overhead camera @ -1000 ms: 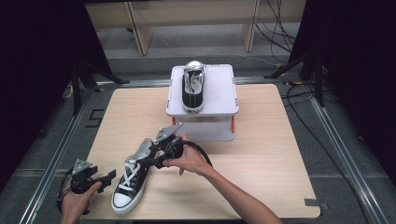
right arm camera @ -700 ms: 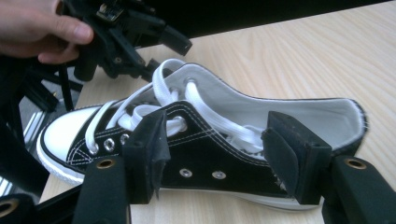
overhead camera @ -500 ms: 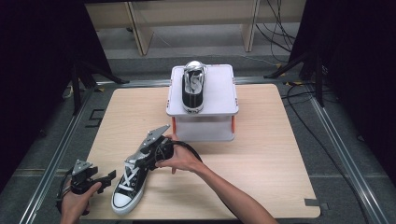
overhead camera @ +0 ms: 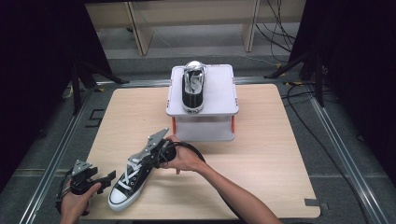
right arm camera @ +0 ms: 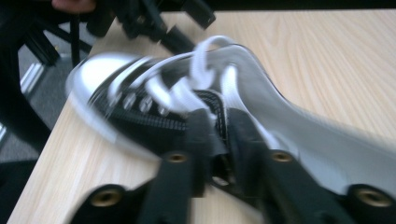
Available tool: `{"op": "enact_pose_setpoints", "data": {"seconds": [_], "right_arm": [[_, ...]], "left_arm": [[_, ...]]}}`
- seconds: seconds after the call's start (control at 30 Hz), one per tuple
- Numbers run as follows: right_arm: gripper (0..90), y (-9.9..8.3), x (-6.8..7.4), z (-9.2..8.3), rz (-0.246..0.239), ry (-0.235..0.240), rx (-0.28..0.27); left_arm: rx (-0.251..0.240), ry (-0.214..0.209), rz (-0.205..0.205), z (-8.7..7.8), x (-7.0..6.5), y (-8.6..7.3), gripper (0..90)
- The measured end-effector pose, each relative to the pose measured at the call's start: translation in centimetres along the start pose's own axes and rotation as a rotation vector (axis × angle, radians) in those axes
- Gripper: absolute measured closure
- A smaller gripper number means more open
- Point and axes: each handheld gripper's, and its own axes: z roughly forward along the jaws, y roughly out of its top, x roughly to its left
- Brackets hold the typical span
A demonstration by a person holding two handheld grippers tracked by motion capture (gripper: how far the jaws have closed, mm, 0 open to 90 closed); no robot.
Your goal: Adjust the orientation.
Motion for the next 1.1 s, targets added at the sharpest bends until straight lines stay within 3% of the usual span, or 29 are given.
{"op": "enact_pose_setpoints", "data": {"seconds": [0.1, 0.17, 0.27, 0.3, 0.33, 0.4, 0.53, 0.57, 0.67, 0.8, 0.83, 0.9, 0.97, 1.0, 1.03, 1.07, 1.1], "right_arm": [[86.3, -0.6, 1.1, -0.9, 0.024, 0.014, 0.006], [86.3, -0.8, 2.3, -1.6, 0.057, 0.006, 0.015], [86.8, -1.1, 4.0, -2.2, 0.039, -0.041, 0.04], [87.0, -1.2, 4.3, -2.3, 0.038, -0.039, 0.039], [87.2, -1.2, 4.8, -2.4, 0.052, -0.041, 0.035], [87.4, -1.2, 5.4, -2.5, 0.07, -0.047, 0.036], [87.5, -1.4, 6.2, -2.7, 0.124, -0.065, 0.031], [87.5, -1.3, 6.4, -2.7, 0.145, -0.047, 0.028], [87.4, -1.1, 7.0, -2.7, 0.144, -0.067, 0.053], [87.2, -1.2, 7.7, -2.7, 0.186, -0.078, 0.054], [87.1, -1.3, 7.9, -2.6, 0.176, -0.071, 0.044], [86.7, -1.3, 8.5, -2.6, 0.23, -0.053, 0.042], [85.8, -1.3, 8.5, -2.5, 0.225, -0.049, 0.032], [85.4, -1.4, 8.6, -2.5, 0.247, -0.052, 0.028], [83.5, -1.4, 8.2, -2.6, 0.201, -0.075, 0.026], [79.0, -1.4, 8.1, -2.9, 0.236, -0.087, 0.031], [78.7, -1.4, 7.8, -3.1, 0.212, -0.109, 0.036]], "left_arm": [[-0.037, 0.017, -0.019, -0.2, 0.1, 0.1, 23.2], [-0.066, 0.012, -0.054, -0.4, 0.3, 0.2, 22.7], [-0.113, 0.075, -0.076, -0.9, 0.9, 0.4, 19.8], [-0.119, 0.102, -0.1, -1.4, 1.1, 0.4, 20.2], [-0.133, 0.119, -0.133, -1.6, 1.3, 0.4, 19.8], [-0.125, 0.128, -0.138, -1.6, 1.6, 0.3, 19.7], [-0.092, 0.103, -0.1, -1.0, 0.9, 0.2, 19.7], [-0.072, 0.091, -0.06, -1.0, 0.8, 0.3, 19.6], [-0.053, 0.073, -0.031, -0.8, 0.3, 0.3, 19.6], [-0.048, 0.067, -0.025, -0.7, 0.3, 0.2, 19.6], [-0.045, 0.068, -0.028, -0.7, 0.3, 0.2, 19.6], [-0.042, 0.071, -0.03, -0.7, 0.3, 0.2, 19.6], [-0.051, 0.07, -0.035, -0.7, 0.4, 0.2, 19.6], [-0.052, 0.072, -0.037, -0.7, 0.4, 0.2, 19.6], [-0.052, 0.077, -0.039, -0.8, 0.4, 0.2, 19.5], [-0.051, 0.08, -0.04, -0.8, 0.5, 0.2, 19.5], [-0.053, 0.077, -0.041, -0.8, 0.5, 0.2, 19.5]]}}
